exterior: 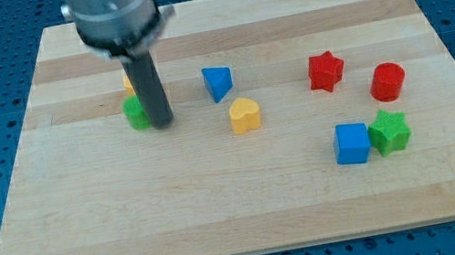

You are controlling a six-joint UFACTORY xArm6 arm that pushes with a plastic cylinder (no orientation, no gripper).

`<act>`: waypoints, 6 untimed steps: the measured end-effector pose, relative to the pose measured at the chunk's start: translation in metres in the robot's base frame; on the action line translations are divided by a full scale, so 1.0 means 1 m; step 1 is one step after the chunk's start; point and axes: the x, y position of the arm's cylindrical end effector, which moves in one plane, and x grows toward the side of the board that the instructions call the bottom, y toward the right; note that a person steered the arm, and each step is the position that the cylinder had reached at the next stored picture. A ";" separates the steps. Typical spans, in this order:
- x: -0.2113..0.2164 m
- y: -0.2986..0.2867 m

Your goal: Place the yellow heart in between the blue triangle and green circle

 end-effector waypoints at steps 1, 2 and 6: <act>-0.042 -0.006; 0.000 0.017; 0.078 0.164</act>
